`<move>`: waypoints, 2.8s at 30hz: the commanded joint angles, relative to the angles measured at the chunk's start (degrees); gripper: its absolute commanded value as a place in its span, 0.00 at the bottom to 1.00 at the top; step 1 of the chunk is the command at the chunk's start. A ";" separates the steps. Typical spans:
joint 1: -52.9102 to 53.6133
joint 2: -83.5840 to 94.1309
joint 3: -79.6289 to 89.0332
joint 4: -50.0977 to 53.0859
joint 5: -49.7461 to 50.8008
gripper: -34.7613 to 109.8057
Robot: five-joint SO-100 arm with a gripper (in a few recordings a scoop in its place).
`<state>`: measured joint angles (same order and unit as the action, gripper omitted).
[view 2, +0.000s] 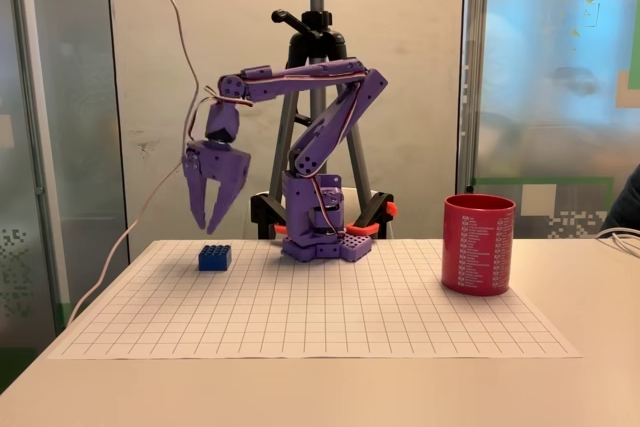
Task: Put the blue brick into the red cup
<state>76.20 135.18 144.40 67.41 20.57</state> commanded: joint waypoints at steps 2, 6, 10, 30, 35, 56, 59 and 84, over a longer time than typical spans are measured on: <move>-1.85 3.25 -1.14 4.22 3.78 0.24; -2.20 3.25 -1.49 3.87 2.99 0.24; -6.42 1.76 -2.20 4.04 3.34 0.42; -5.80 -8.35 1.14 6.77 14.33 0.67; -5.54 -11.51 1.05 5.80 13.27 0.67; -2.90 -14.33 3.96 -2.20 10.46 0.24; -3.08 -13.89 3.69 -2.20 9.93 0.24; -15.82 -5.19 -33.40 4.48 -14.06 0.24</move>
<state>67.15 127.35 117.07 71.37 11.51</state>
